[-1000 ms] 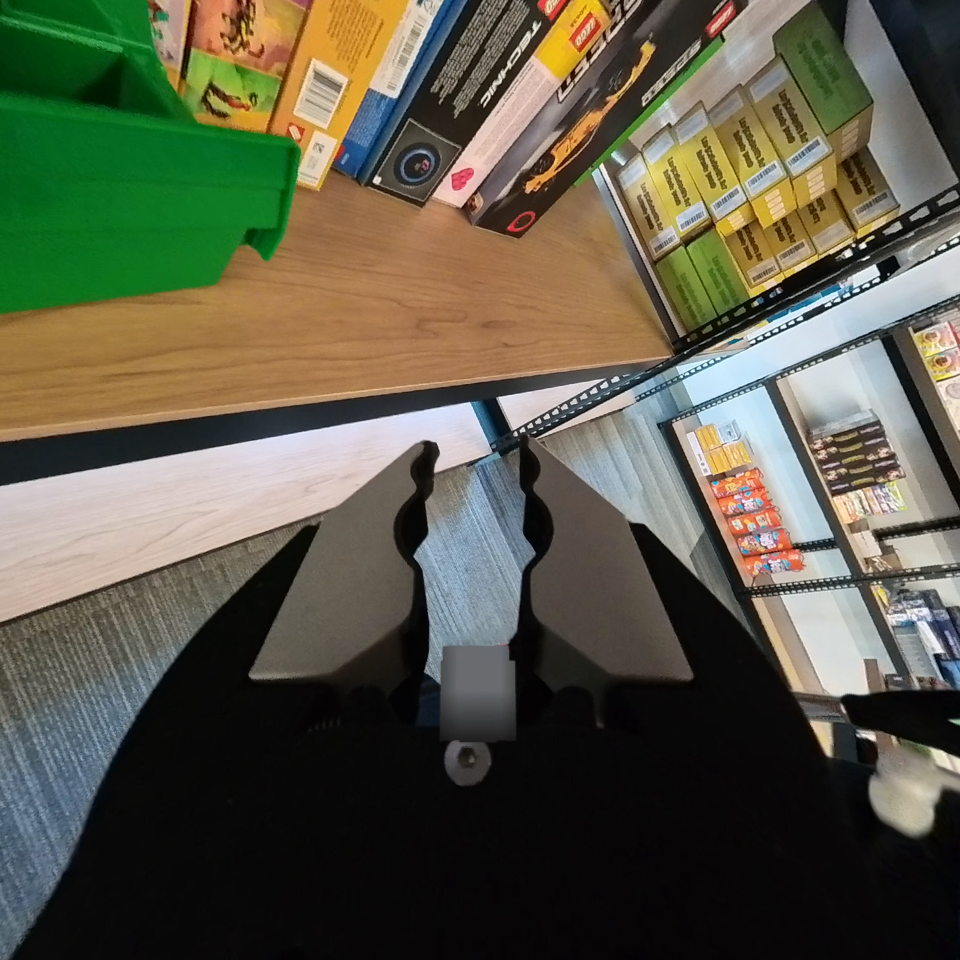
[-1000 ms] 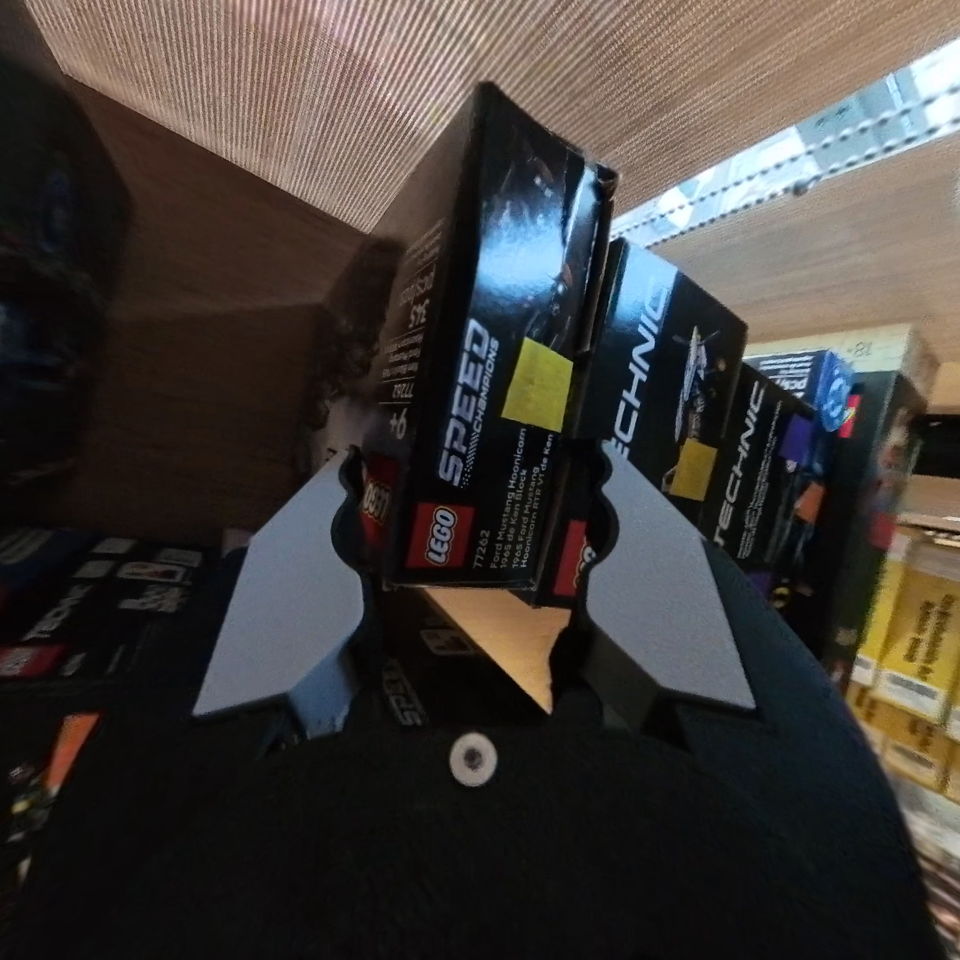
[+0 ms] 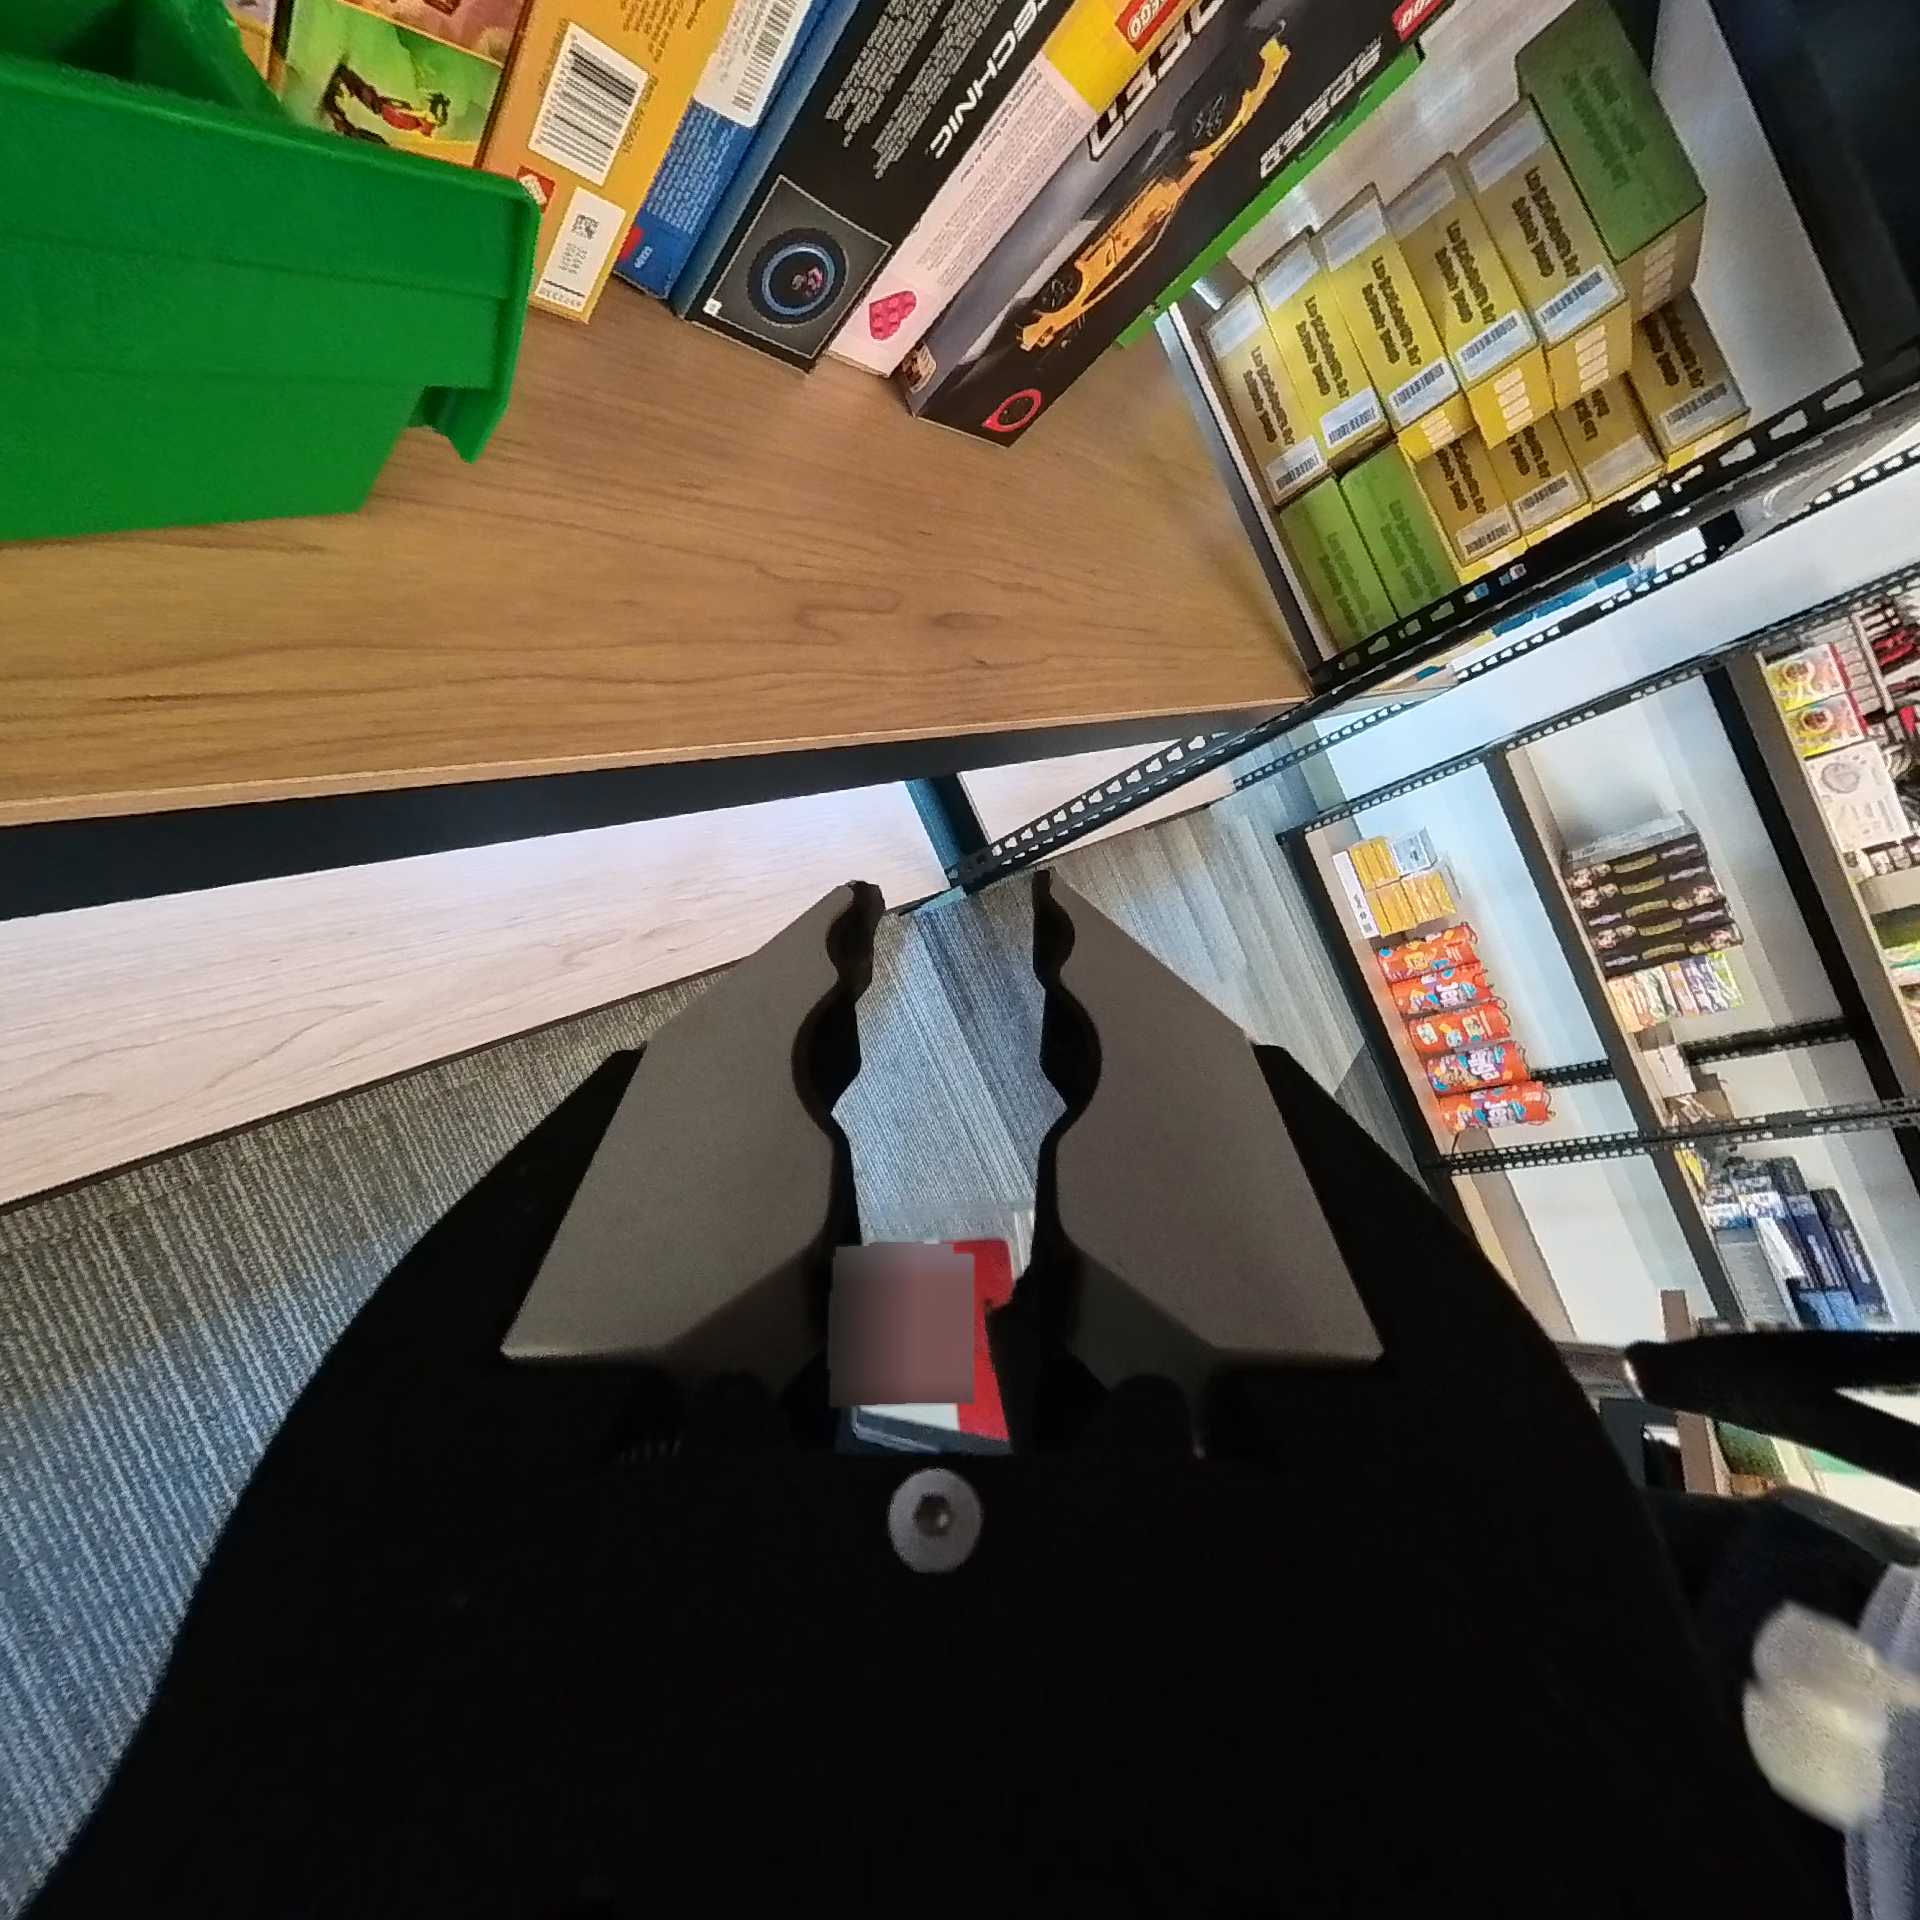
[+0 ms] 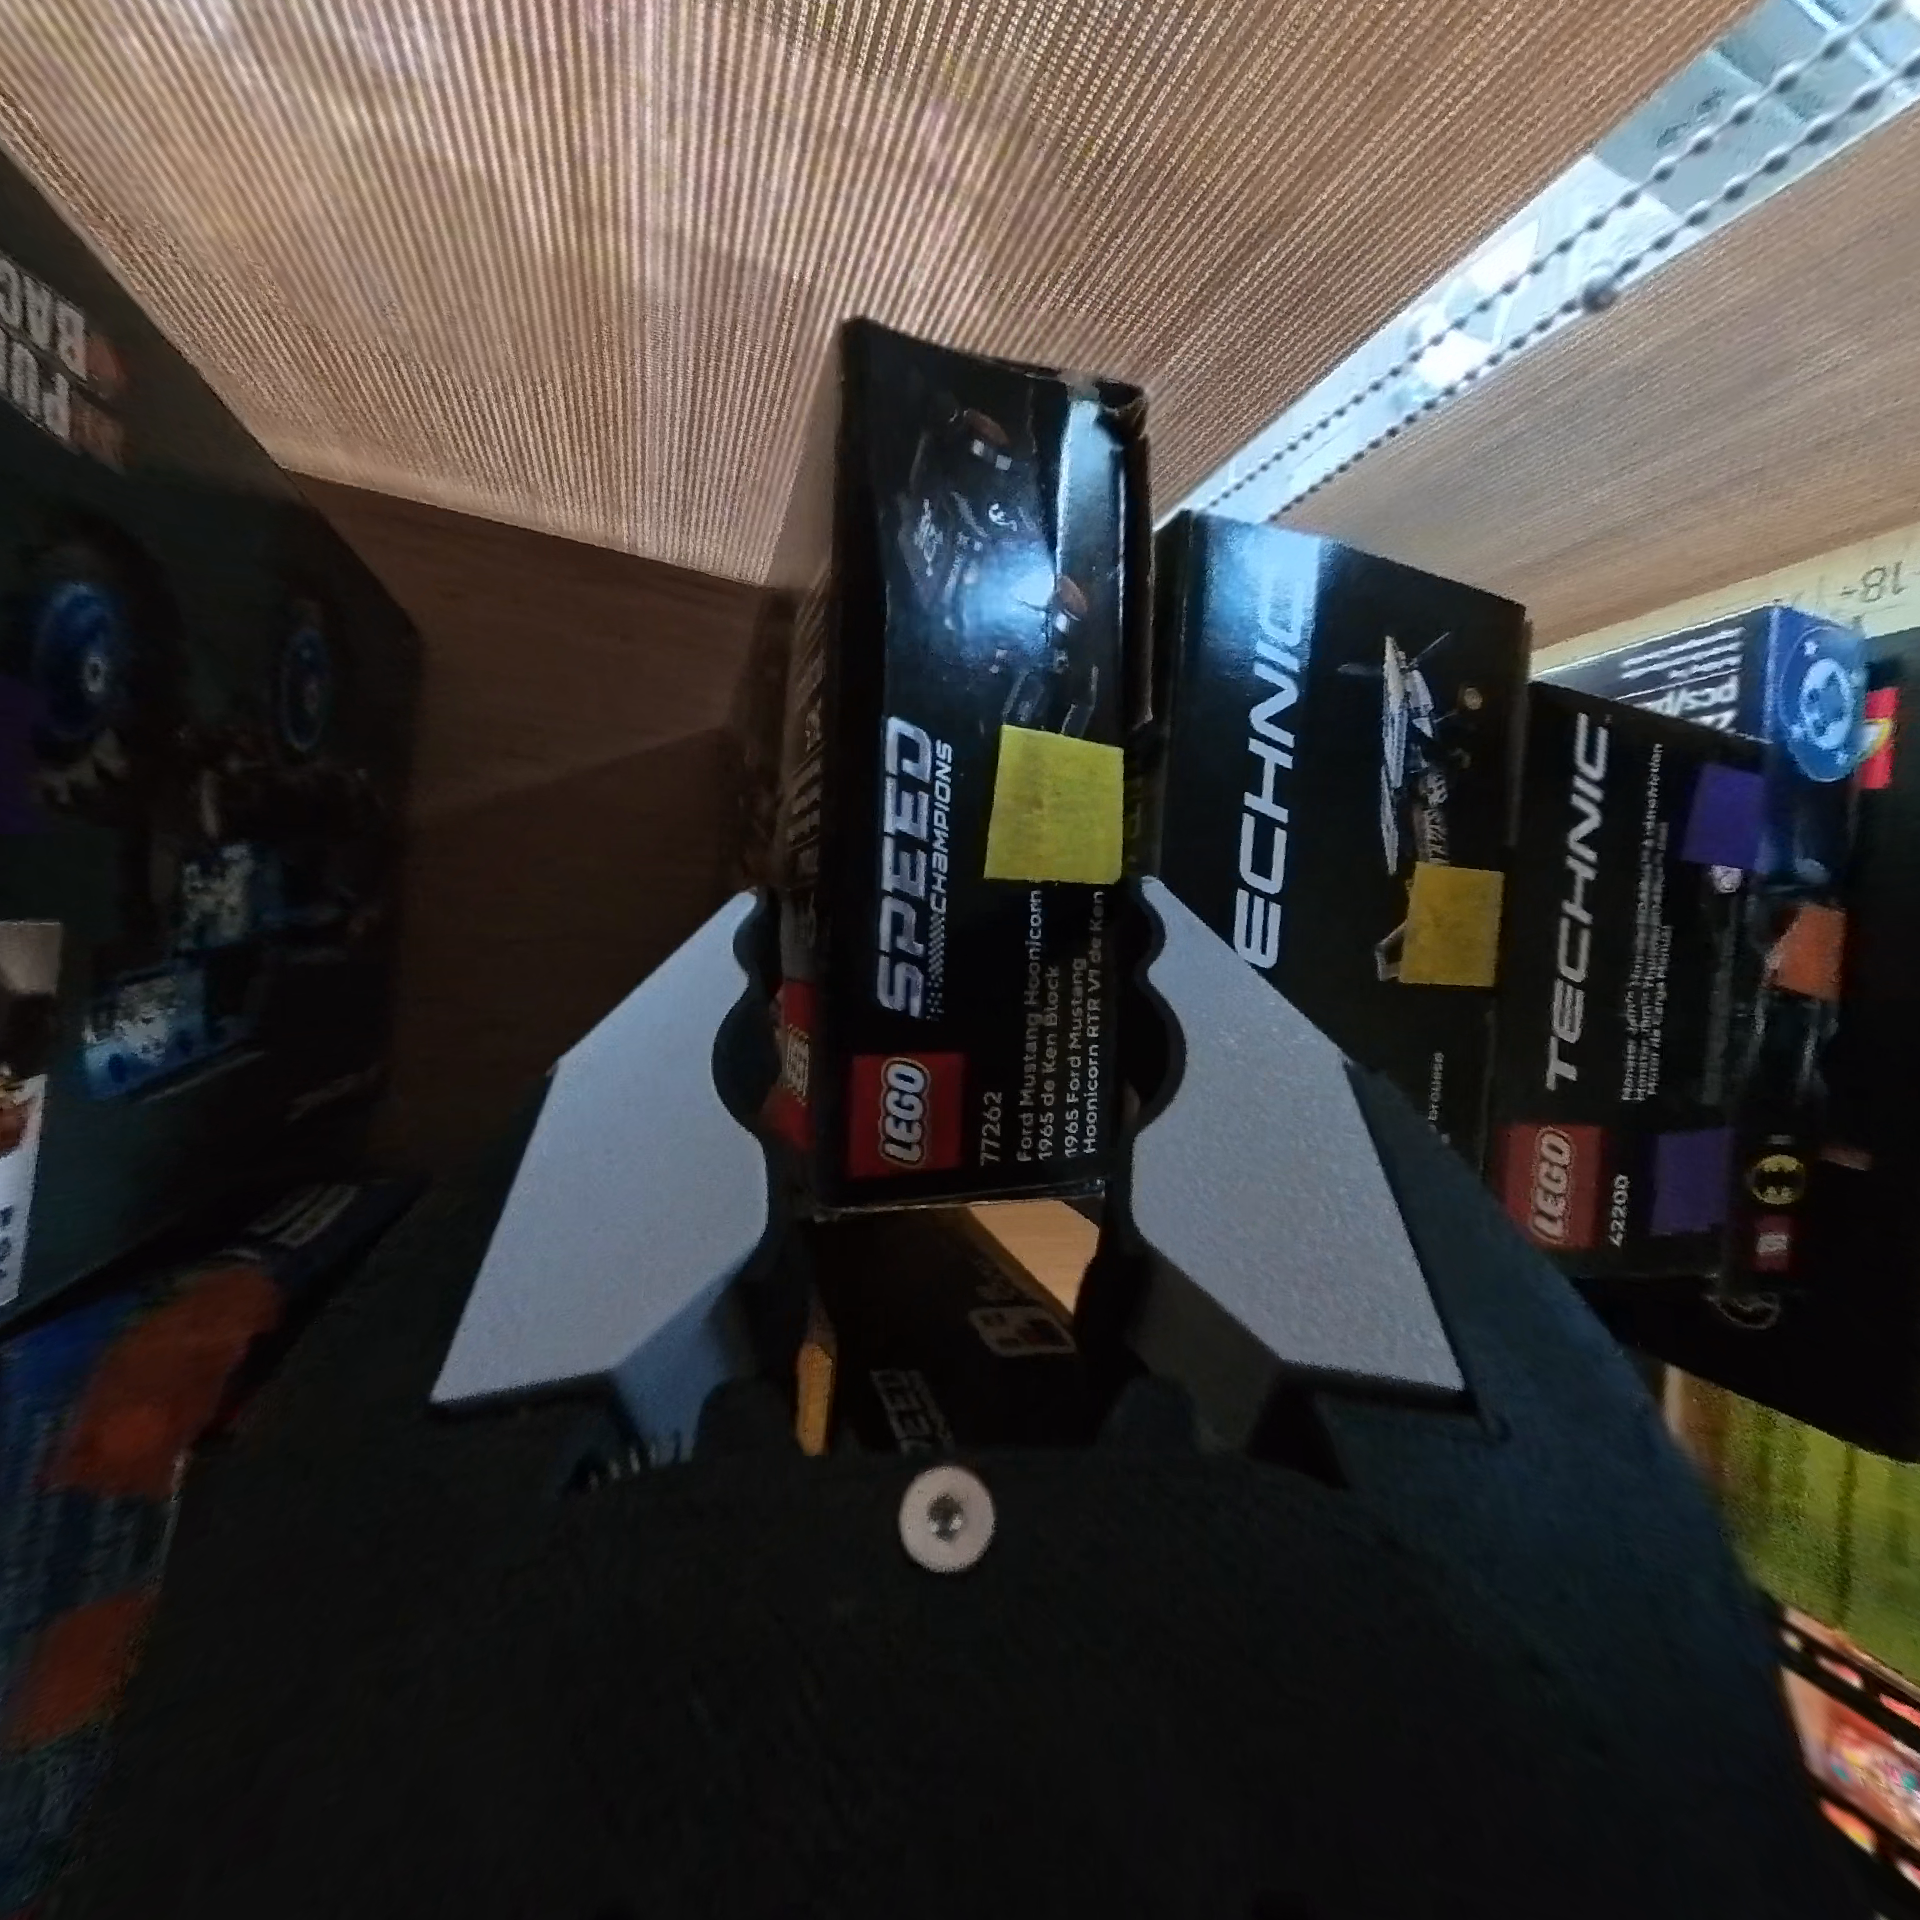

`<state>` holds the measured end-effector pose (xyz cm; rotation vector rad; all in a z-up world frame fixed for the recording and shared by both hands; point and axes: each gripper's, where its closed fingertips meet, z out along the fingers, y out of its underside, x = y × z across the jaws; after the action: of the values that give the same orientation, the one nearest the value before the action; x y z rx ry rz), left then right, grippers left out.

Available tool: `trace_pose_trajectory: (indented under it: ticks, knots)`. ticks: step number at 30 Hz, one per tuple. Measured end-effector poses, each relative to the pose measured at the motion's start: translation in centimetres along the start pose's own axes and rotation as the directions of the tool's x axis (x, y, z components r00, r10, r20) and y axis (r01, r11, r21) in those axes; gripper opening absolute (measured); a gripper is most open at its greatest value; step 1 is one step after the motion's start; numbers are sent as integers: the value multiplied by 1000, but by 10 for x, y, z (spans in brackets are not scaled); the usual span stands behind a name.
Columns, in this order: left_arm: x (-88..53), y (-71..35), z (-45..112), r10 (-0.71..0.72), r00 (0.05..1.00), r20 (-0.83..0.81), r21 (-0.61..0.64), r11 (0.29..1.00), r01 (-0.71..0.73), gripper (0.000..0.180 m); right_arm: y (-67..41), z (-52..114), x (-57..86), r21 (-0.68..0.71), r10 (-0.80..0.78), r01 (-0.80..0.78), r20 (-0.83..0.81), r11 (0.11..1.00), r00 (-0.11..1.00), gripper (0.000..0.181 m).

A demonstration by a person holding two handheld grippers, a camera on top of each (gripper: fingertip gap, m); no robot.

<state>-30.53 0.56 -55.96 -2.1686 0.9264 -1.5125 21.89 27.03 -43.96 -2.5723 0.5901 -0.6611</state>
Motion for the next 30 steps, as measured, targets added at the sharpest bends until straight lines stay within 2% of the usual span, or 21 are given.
trace_pose_trajectory:
  ticks: [5,8,11,13,15,18,22,24,26,30]
  knots:
    - [-2,0,-2,-14,1000,2,9,1000,14,29,0,1,0,9,-47,47,14,999,999,65]
    - [-1,-2,-2,-14,1000,-2,11,1000,14,28,2,4,-8,0,-83,83,-9,997,997,81]
    - [0,-4,-3,-2,1000,-2,13,1000,2,28,-3,-2,-13,5,-81,81,-5,997,997,73]
    - [-1,-4,-3,-7,1000,-3,15,1000,7,28,-12,-13,-26,69,-25,18,100,997,995,60]
    - [-2,-4,-4,-12,1000,-5,16,1000,12,28,-16,-21,-40,86,12,-31,207,996,978,58]
    - [-4,-2,-4,-16,1000,-5,11,1000,16,28,-12,-17,-32,57,14,-23,154,998,988,60]
    - [-3,0,-4,-22,1000,-11,7,1000,22,27,-6,-9,-22,38,-38,35,85,999,996,71]
    - [-3,0,-3,-27,1000,-15,8,1000,27,27,-5,-8,-21,53,-57,52,85,997,995,70]
    - [-3,1,-2,-26,1000,-15,4,1000,26,27,-6,-10,-20,77,-57,49,101,996,993,61]
    - [-2,1,0,-31,999,-20,3,999,32,27,0,-6,-5,19,46,-47,71,999,996,60]
